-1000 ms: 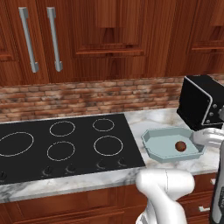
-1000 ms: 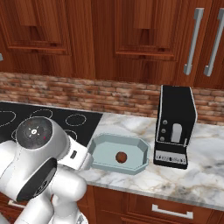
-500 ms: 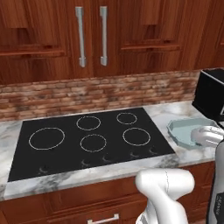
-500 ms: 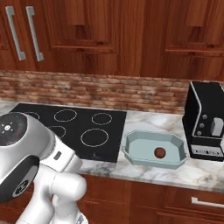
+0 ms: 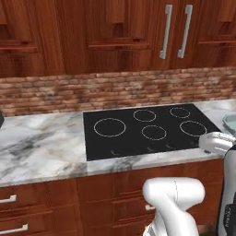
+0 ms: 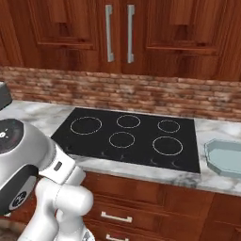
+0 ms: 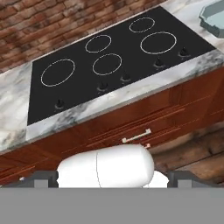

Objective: Pick the tangerine and apple from the fridge and place them inside the tupperware on the counter.

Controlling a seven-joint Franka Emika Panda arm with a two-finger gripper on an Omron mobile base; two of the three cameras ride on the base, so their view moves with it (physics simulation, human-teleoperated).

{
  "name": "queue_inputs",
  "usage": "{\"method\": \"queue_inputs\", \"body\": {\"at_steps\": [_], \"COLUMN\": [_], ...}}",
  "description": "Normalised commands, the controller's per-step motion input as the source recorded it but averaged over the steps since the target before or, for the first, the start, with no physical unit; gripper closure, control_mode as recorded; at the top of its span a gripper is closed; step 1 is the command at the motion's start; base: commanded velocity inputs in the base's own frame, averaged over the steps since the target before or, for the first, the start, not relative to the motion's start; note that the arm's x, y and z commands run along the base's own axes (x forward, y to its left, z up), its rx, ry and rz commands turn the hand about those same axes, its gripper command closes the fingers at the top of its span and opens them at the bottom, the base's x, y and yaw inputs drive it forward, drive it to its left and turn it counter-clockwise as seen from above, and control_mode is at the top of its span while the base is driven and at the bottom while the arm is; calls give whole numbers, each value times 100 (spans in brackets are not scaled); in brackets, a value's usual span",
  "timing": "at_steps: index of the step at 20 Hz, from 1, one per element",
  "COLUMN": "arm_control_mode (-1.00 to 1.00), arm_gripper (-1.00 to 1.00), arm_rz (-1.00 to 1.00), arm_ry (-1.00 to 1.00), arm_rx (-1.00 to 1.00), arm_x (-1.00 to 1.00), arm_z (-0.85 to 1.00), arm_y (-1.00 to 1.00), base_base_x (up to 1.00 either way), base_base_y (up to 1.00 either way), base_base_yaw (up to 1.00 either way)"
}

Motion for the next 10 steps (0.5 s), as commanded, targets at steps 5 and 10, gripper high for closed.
{"method": "queue_inputs", "body": {"at_steps": [5,10], "arm_control_mode": [100,100], "arm_gripper": [-100,-100], "arm_rz": [0,0], "arm_ry": [0,0], "arm_rx": [0,0], "arm_x": [0,0], "arm_z": [0,0], "arm_y": [0,0], "base_base_x": [-99,-74], "base_base_y": [62,63], "base_base_yaw": [78,99]}}
